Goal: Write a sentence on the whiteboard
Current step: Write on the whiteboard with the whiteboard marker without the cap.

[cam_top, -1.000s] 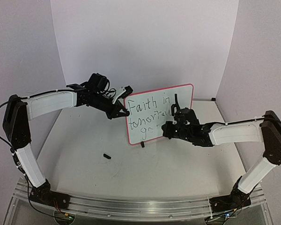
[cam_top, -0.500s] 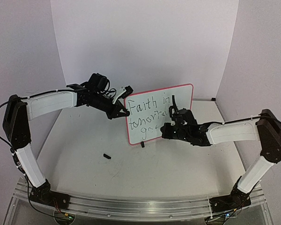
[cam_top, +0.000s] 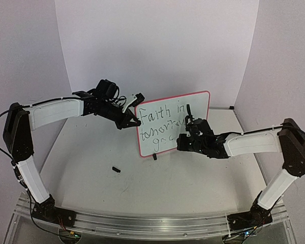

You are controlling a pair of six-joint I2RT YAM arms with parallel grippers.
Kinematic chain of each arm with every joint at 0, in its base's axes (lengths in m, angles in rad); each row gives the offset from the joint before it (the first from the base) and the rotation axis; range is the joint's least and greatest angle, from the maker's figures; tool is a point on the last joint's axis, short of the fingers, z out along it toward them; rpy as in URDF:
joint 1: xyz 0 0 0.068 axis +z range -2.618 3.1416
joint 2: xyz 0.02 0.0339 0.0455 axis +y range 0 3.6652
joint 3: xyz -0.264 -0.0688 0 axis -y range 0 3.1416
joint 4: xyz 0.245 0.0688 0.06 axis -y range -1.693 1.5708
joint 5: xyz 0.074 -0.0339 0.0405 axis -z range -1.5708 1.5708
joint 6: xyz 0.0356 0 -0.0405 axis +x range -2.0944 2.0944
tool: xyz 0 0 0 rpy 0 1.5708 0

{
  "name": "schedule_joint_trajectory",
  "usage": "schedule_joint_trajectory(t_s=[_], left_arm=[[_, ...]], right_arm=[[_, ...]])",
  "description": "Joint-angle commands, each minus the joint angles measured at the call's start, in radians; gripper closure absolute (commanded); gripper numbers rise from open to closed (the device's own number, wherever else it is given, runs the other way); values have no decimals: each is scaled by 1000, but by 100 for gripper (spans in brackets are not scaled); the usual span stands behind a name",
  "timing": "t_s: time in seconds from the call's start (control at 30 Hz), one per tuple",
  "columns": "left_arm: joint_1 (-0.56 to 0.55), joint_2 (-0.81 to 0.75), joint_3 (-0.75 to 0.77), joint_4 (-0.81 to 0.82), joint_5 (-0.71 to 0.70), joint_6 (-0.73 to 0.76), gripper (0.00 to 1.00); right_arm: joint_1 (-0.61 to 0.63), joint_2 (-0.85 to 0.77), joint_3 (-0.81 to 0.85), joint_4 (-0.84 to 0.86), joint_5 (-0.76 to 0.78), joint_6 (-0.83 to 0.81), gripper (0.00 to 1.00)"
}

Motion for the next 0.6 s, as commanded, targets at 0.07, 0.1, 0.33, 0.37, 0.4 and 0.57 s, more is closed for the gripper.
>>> schedule_joint_trajectory(t_s=[0.07,0.1,0.33,0.37,0.4,0.57], left_arm=[[-6,28,-6,-86,-64,47,100],[-6,27,-6,-87,-64,47,100],[-6,24,-6,-88,-63,47,100],[-6,25,-6,-88,-63,47,100],[-6,25,-7,-87,-64,47,100],[-6,25,-6,-88,-64,47,100]], right_arm=[[-5,-62,46,-5,11,-22,100],[-5,-64,48,-5,6,-24,100],[-5,-62,61,2,-39,-40,100],[-5,-56,63,2,-46,-40,100],[-5,-51,64,2,-52,-38,100],[-5,-53,52,2,-51,-26,100]])
